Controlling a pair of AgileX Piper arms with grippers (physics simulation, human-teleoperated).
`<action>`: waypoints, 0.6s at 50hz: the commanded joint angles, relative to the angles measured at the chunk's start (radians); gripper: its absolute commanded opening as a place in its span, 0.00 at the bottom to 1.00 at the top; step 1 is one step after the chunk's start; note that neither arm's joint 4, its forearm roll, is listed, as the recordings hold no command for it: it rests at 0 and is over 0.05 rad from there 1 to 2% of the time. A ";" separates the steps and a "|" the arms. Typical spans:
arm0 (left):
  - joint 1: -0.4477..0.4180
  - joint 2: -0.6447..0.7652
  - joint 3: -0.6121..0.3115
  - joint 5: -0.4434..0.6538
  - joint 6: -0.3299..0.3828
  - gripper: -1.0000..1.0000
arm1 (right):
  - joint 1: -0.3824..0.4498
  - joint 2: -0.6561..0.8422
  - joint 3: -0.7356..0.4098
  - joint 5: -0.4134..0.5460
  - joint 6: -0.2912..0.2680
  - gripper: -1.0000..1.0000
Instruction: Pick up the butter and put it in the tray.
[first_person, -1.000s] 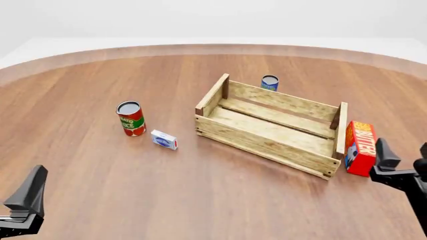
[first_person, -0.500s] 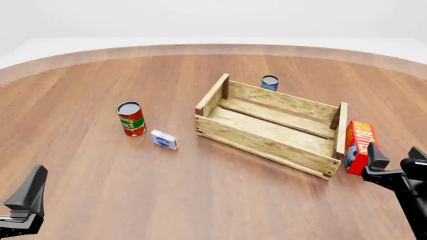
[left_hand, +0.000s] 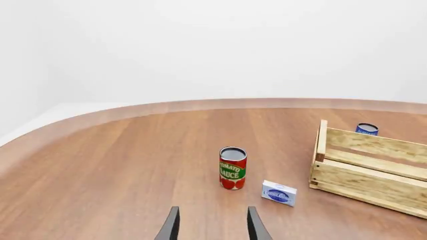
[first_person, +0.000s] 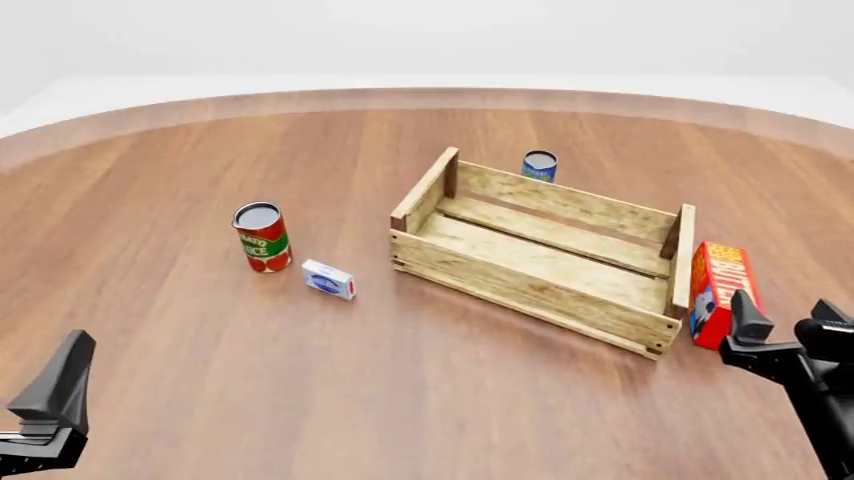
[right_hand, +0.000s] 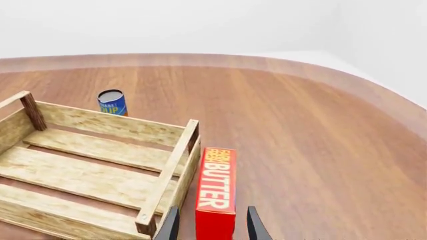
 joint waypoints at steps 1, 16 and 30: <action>0.000 0.000 0.000 0.000 0.000 1.00 | -0.005 0.016 0.000 -0.003 0.002 1.00; 0.000 0.000 0.000 0.000 0.000 1.00 | -0.007 0.028 -0.001 -0.003 0.001 1.00; 0.000 0.000 0.000 0.000 0.000 1.00 | -0.008 0.059 -0.020 -0.003 0.001 1.00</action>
